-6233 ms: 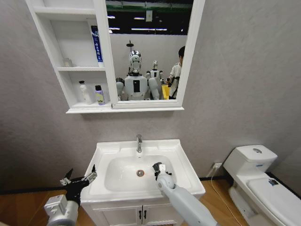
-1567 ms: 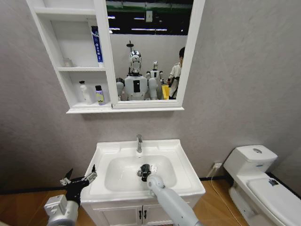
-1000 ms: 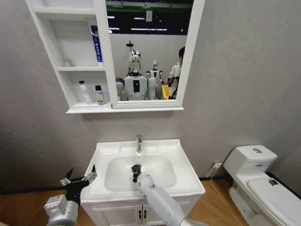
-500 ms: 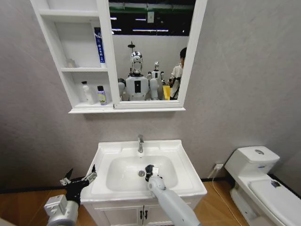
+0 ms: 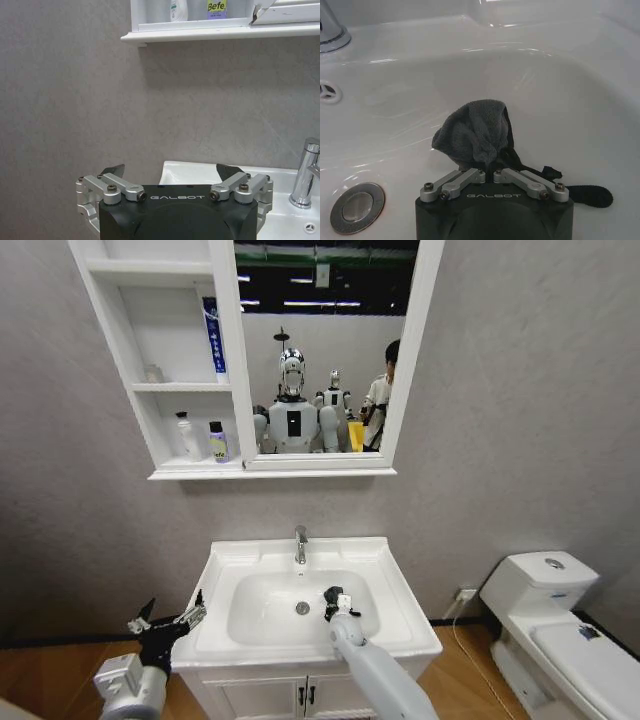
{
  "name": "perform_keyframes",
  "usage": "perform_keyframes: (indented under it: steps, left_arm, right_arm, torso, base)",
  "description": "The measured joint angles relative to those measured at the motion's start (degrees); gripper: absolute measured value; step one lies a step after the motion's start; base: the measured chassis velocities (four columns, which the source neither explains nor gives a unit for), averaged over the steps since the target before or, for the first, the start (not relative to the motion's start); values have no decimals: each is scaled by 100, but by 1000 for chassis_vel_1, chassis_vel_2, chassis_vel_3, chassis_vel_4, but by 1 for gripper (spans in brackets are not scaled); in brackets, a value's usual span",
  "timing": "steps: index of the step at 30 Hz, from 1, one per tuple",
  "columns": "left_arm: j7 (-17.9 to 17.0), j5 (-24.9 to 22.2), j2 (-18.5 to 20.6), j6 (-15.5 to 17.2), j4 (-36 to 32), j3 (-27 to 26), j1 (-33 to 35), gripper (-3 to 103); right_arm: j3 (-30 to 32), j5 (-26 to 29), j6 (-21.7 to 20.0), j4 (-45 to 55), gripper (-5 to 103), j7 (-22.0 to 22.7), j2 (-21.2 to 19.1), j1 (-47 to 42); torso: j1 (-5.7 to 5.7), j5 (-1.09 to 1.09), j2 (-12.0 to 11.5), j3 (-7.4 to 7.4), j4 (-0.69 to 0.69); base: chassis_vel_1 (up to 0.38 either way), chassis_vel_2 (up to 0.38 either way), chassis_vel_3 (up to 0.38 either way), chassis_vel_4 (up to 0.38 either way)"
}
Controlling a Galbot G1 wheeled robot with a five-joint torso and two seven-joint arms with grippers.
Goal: Move facial cleanser and shampoo from washbasin to cabinet, then wipe washbasin with towel.
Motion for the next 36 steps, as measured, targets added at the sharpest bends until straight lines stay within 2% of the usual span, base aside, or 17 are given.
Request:
perform_keyframes:
  steps: [2, 4, 7, 9, 11, 12, 14, 15, 16, 18, 24, 25, 28, 32, 33, 35, 36]
  left_arm:
    - [0, 0, 0, 0, 0, 0, 0, 100]
    - [0, 0, 0, 0, 0, 0, 0, 100]
    - [0, 0, 0, 0, 0, 0, 0, 100]
    - [0, 0, 0, 0, 0, 0, 0, 100]
    - [1, 0, 0, 0, 0, 0, 0, 100]
    - [1, 0, 0, 0, 0, 0, 0, 100]
    - [1, 0, 0, -1, 0, 0, 0, 100]
    - [1, 0, 0, -1, 0, 0, 0, 100]
    - [1, 0, 0, -1, 0, 0, 0, 100]
    - [1, 0, 0, 0, 0, 0, 0, 100]
    - [1, 0, 0, -1, 0, 0, 0, 100]
    - [1, 0, 0, 0, 0, 0, 0, 100]
    - [1, 0, 0, 0, 0, 0, 0, 100]
    - [1, 0, 0, -1, 0, 0, 0, 100]
    - [1, 0, 0, -1, 0, 0, 0, 100]
    - [1, 0, 0, -1, 0, 0, 0, 100]
    - [1, 0, 0, -1, 0, 0, 0, 100]
  right_arm:
    - [58, -149, 34, 10, 2, -4, -22, 15]
    - [152, -652, 179, 10, 2, -119, -72, 34]
    - [225, -1041, 304, 87, 2, -216, -130, 83]
    - [246, -1153, 356, 116, 2, -259, -150, 114]
    - [362, -1755, 702, 155, 2, -521, -222, 264]
    - [362, -1755, 702, 155, 2, -521, -222, 264]
    - [580, -2662, 1251, 117, 2, -836, -246, 457]
    - [580, -2662, 1251, 117, 2, -836, -246, 457]
    - [702, -3046, 1451, 102, 2, -962, -248, 534]
    - [830, -3244, 1564, 101, 2, -1067, -255, 613]
    - [971, -2703, 1541, -23, 2, -1220, -271, 716]
    - [978, -2375, 1423, -32, -1, -1239, -285, 720]
    - [973, -1968, 1156, -38, 8, -1234, -299, 691]
    - [991, -2033, 973, -165, 24, -1117, -273, 690]
    - [991, -2033, 973, -165, 24, -1117, -273, 690]
    - [995, -2043, 819, -183, 36, -976, -274, 707]
    - [995, -2043, 819, -183, 36, -976, -274, 707]
  torso:
    - [0, 0, 0, 1, 0]
    - [1, -1, -1, 1, -2]
    - [2, -1, -1, 2, -4]
    - [2, -2, -2, 2, -5]
    - [2, -1, -2, 0, -3]
    - [2, -1, -2, 0, -3]
    - [1, -2, -1, 0, -2]
    - [1, -2, -1, 0, -2]
    - [2, -1, -1, 0, -1]
    - [2, -2, 0, -1, 0]
    - [1, 0, 0, -1, 0]
    - [0, 0, 1, -1, 0]
    - [0, 0, 0, -1, 0]
    - [0, 0, 2, -2, 0]
    - [0, 0, 2, -2, 0]
    - [0, 0, 1, -2, 1]
    - [0, 0, 1, -2, 1]
  base:
    - [0, 0, 0, 0]
    - [0, 0, 0, 0]
    - [0, 0, 0, 0]
    - [0, 0, 0, 0]
    - [0, 0, 0, 0]
    - [0, 0, 0, 0]
    - [0, 0, 0, 0]
    - [0, 0, 0, 0]
    - [0, 0, 0, 0]
    - [0, 0, 0, 0]
    - [0, 0, 0, 0]
    - [0, 0, 0, 0]
    - [0, 0, 0, 0]
    - [0, 0, 0, 0]
    - [0, 0, 0, 0]
    - [0, 0, 0, 0]
    - [0, 0, 0, 0]
